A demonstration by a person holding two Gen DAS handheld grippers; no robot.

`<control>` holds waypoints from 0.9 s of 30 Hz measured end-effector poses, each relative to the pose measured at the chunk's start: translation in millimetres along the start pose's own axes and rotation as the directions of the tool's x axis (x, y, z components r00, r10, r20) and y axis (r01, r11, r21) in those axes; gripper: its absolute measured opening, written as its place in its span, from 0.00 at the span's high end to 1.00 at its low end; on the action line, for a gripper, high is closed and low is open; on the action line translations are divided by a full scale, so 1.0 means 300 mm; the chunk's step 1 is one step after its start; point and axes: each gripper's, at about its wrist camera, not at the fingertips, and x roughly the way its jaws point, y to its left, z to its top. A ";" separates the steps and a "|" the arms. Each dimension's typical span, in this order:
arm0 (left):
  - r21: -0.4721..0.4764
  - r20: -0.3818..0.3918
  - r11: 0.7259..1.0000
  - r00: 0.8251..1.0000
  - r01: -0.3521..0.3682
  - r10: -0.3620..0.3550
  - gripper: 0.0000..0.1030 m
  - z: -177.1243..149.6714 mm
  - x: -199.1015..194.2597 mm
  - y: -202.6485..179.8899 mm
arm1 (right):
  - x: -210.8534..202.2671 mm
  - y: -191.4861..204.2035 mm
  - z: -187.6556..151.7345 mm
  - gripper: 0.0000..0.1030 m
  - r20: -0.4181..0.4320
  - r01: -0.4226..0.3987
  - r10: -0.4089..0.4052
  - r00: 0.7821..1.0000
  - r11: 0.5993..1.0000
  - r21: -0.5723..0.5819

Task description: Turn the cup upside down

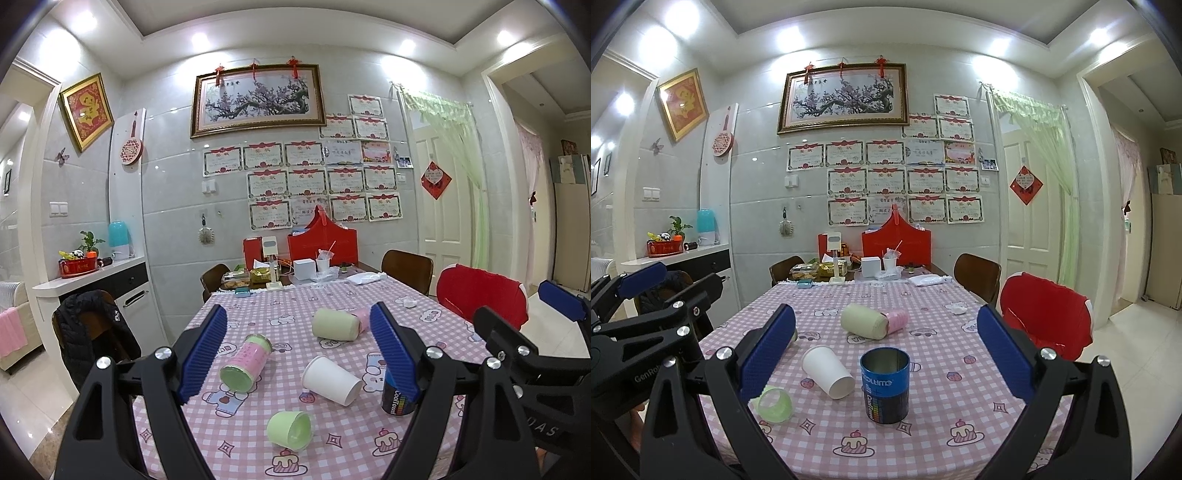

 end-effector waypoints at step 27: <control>0.032 -0.063 0.999 0.998 0.017 -0.015 0.24 -0.047 0.146 -0.132 | 0.105 -0.082 -0.073 0.08 -0.077 0.046 -0.043 0.996 0.998 0.032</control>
